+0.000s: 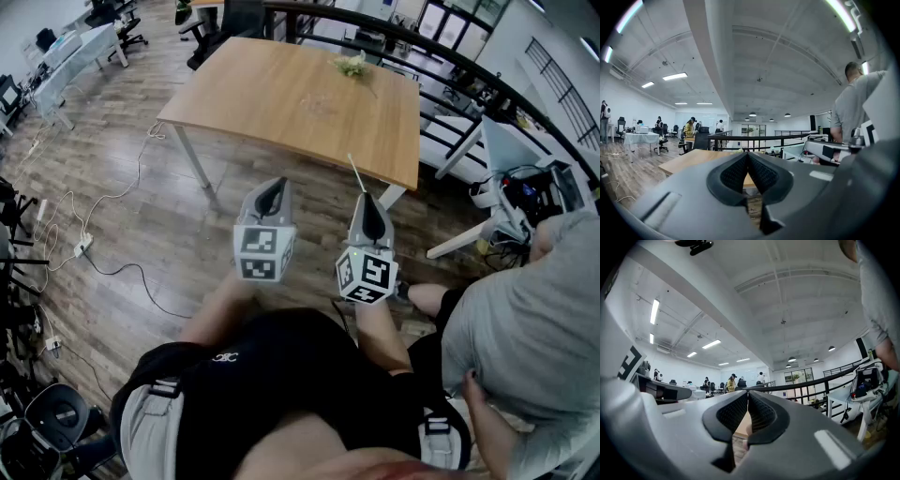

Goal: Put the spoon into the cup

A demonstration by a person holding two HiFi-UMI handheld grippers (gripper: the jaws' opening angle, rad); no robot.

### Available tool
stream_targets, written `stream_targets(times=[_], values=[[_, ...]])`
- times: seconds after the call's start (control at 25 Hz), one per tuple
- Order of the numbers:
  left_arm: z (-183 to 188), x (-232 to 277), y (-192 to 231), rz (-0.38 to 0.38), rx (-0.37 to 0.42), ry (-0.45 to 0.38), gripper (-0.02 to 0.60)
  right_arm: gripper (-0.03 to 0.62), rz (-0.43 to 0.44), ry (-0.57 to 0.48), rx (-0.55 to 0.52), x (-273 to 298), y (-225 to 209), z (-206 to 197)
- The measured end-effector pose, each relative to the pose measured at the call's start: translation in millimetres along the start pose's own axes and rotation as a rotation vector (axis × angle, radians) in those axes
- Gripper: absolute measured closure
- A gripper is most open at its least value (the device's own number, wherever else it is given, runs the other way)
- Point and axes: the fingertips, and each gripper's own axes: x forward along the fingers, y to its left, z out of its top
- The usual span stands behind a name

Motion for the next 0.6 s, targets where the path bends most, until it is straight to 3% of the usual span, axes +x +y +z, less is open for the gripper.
stream_targets(times=[0.2, 0.36, 0.6], values=[[-1.9, -2.7, -2.5, -0.005, 0.003, -0.009, 0.571, 0.585, 0.008, -0.004, -0.012, -4.3, 3.8, -1.3], [-1.9, -5.9, -4.5, -0.008, -0.004, -0.004, 0.571, 0.583, 0.017, -0.028, -0.083, -9.9, 13.8, 2.1], [-5.4, -5.9, -15.4, -0.01, 0.012, -0.004, 0.571, 0.585, 0.03, -0.015, -0.059, -15.0, 10.1, -1.2]])
